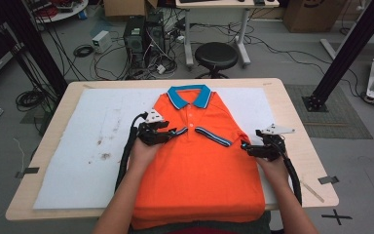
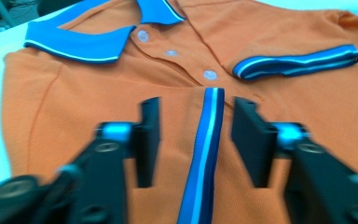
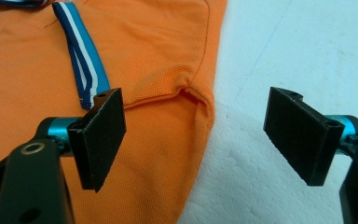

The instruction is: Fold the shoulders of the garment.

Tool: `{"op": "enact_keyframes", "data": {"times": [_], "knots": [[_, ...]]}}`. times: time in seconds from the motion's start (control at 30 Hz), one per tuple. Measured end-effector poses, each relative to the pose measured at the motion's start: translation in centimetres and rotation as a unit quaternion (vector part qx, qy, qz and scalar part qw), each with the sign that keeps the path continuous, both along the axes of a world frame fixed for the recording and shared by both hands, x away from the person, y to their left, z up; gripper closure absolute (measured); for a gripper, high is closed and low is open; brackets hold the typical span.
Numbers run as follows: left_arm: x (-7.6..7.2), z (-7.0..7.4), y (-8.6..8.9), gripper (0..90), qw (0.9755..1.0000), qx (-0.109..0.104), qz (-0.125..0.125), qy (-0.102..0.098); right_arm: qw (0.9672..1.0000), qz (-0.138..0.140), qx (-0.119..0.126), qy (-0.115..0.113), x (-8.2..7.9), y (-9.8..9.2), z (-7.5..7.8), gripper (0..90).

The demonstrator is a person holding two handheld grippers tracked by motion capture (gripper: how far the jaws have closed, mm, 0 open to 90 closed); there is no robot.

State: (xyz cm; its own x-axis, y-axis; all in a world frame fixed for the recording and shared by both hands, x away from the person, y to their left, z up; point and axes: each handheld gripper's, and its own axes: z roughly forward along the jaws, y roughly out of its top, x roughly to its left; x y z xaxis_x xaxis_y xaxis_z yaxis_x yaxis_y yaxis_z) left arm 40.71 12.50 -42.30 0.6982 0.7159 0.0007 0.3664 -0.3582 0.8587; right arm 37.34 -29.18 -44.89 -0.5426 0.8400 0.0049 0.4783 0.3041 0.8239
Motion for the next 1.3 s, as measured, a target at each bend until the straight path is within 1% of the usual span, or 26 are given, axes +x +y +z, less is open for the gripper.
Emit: {"op": "enact_keyframes", "data": {"times": [0.07, 0.17, 0.23, 0.27, 0.33, 0.37, 0.4, 0.47, 0.5, 0.53, 0.57, 0.63, 0.7, 0.77, 0.8, 0.9, 0.97, 1.0, 1.07, 1.17, 1.3], "knots": [[-0.5, 0.3, 0.4, 47.2, 0.9999, -0.003, -0.007, -0.007, 1.0000, 0.000, 0.001, 0.001, 0.0, 0.0, 0.0, 21.2], [-1.4, 0.7, 1.1, 40.5, 0.9997, -0.014, -0.010, -0.019, 1.0000, -0.001, 0.005, 0.003, 0.0, -0.1, 0.0, 21.2], [-1.9, 0.9, 1.7, 38.0, 0.9994, -0.022, -0.008, -0.026, 0.9999, -0.003, 0.009, 0.004, 0.0, -0.2, 0.0, 21.2], [-1.9, 1.0, 2.0, 36.4, 0.9994, -0.021, -0.005, -0.027, 0.9999, -0.003, 0.009, 0.004, 0.0, -0.2, 0.0, 21.2], [-2.1, 1.3, 2.6, 33.8, 0.9994, -0.027, -0.004, -0.022, 0.9999, -0.003, 0.010, 0.003, 0.0, -0.2, 0.0, 21.2], [-2.2, 1.3, 3.0, 32.4, 0.9991, -0.034, -0.005, -0.024, 0.9999, -0.003, 0.011, 0.003, 0.0, -0.2, 0.1, 21.2], [-2.4, 1.4, 3.3, 31.0, 0.9990, -0.035, -0.007, -0.027, 0.9999, -0.004, 0.011, 0.002, 0.0, -0.2, 0.1, 21.2], [-2.6, 1.4, 3.8, 28.3, 0.9987, -0.042, -0.004, -0.029, 0.9999, -0.002, 0.011, -0.001, 0.0, -0.3, 0.1, 21.2], [-2.7, 1.4, 4.1, 25.4, 0.9986, -0.043, -0.002, -0.032, 0.9999, -0.002, 0.012, -0.001, 0.0, -0.3, 0.1, 21.2], [-2.7, 1.4, 4.2, 22.4, 0.9983, -0.046, 0.006, -0.036, 0.9999, -0.001, 0.012, -0.001, 0.0, -0.3, 0.1, 21.1], [-2.6, 1.3, 4.4, 21.2, 0.9981, -0.046, 0.010, -0.039, 0.9999, 0.000, 0.014, 0.000, 0.0, -0.3, 0.1, 21.2], [-2.5, 1.2, 4.7, 21.2, 0.9979, -0.050, 0.007, -0.041, 0.9999, 0.000, 0.016, -0.001, 0.0, -0.4, 0.2, 21.2], [-2.4, 1.1, 4.8, 21.2, 0.9979, -0.046, 0.008, -0.045, 0.9998, 0.002, 0.019, -0.004, -0.1, -0.4, 0.3, 21.2], [-2.2, 1.1, 5.0, 21.2, 0.9983, -0.033, 0.008, -0.047, 0.9997, 0.002, 0.023, -0.008, -0.2, -0.6, 0.5, 21.2], [-2.1, 1.0, 5.1, 21.2, 0.9983, -0.031, 0.011, -0.049, 0.9996, 0.001, 0.025, -0.010, -0.2, -0.7, 0.6, 21.2], [-2.0, 1.1, 5.4, 21.2, 0.9982, -0.034, 0.012, -0.048, 0.9995, -0.002, 0.028, -0.013, -0.2, -0.9, 0.8, 21.2], [-1.9, 1.1, 5.5, 20.7, 0.9976, -0.041, 0.014, -0.055, 0.9993, -0.003, 0.034, -0.018, -0.2, -1.1, 1.1, 21.1], [-1.9, 1.2, 5.6, 20.7, 0.9976, -0.041, 0.014, -0.054, 0.9989, -0.001, 0.039, -0.026, -0.3, -1.2, 1.2, 20.3], [-1.9, 1.2, 5.7, 20.7, 0.9976, -0.044, 0.012, -0.053, 0.9981, -0.008, 0.044, -0.042, -0.4, -1.5, 1.6, 20.2], [-1.9, 1.2, 5.9, 20.7, 0.9975, -0.044, 0.014, -0.054, 0.9978, -0.013, 0.048, -0.043, -0.4, -2.0, 1.9, 20.2], [-1.8, 1.3, 6.3, 20.7, 0.9971, -0.051, 0.013, -0.054, 0.9973, -0.020, 0.054, -0.045, -0.5, -2.6, 2.1, 20.2]]}}
